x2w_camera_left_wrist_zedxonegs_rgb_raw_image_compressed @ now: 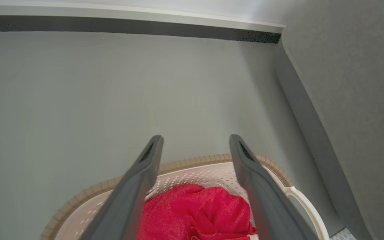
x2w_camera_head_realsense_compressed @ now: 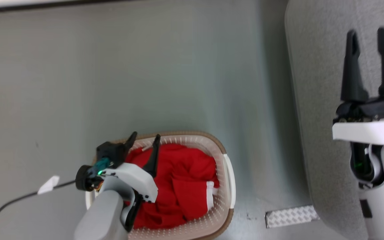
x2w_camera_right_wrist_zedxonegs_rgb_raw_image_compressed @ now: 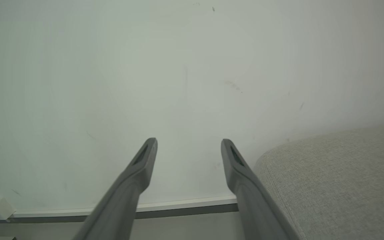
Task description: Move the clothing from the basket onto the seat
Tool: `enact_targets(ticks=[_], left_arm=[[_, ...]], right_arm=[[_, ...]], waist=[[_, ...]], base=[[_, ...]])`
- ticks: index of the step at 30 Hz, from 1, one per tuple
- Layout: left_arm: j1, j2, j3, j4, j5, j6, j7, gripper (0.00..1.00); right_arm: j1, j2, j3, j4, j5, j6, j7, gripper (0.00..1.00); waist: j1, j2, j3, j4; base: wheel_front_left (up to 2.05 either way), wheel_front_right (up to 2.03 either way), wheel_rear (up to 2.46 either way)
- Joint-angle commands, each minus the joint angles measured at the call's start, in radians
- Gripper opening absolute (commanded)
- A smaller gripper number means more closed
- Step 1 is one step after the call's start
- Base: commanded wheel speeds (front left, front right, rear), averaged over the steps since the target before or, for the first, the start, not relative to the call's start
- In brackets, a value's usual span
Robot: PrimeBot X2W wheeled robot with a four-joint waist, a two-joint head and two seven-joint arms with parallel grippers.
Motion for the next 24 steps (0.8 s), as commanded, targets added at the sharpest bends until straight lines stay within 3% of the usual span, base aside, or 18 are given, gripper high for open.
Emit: enact_targets(ticks=[1, 7, 12, 20, 24], left_arm=[[-0.037, 0.006, -0.015, 0.055, -0.005, -0.007, 0.000, 1.00], [-0.123, 0.007, -0.072, 0.229, -0.054, -0.026, 0.022, 1.00], [-0.181, 0.006, -0.135, 0.366, -0.091, -0.035, 0.113, 1.00], [-0.256, 0.007, -0.214, 0.496, -0.084, -0.037, 0.254, 1.00], [-0.291, 0.015, -0.236, 0.524, -0.067, -0.015, 0.316, 1.00]], right_arm=[[-0.027, -0.012, -0.002, -0.009, 0.008, 0.003, 0.001, 1.00], [-0.072, -0.016, -0.007, -0.025, 0.008, 0.003, 0.001, 1.00], [-0.094, -0.008, -0.019, -0.042, 0.025, 0.003, 0.001, 1.00], [-0.128, -0.005, -0.014, -0.066, 0.069, 0.003, 0.001, 1.00], [-0.141, 0.004, -0.023, -0.079, 0.071, 0.003, 0.001, 1.00]], waist=[[-0.0001, 0.0000, 0.043, -0.010], [-0.0001, 0.0000, 0.085, -0.022], [-0.0001, 0.0000, 0.108, -0.039], [-0.0001, 0.0000, 0.151, -0.074], [-0.0001, 0.0000, 0.183, -0.093]], base=[[0.00, 0.00, 0.00], [0.00, 0.00, 0.00], [0.00, 0.00, 0.00], [0.00, 0.00, 0.00], [0.00, 0.00, 0.00]])
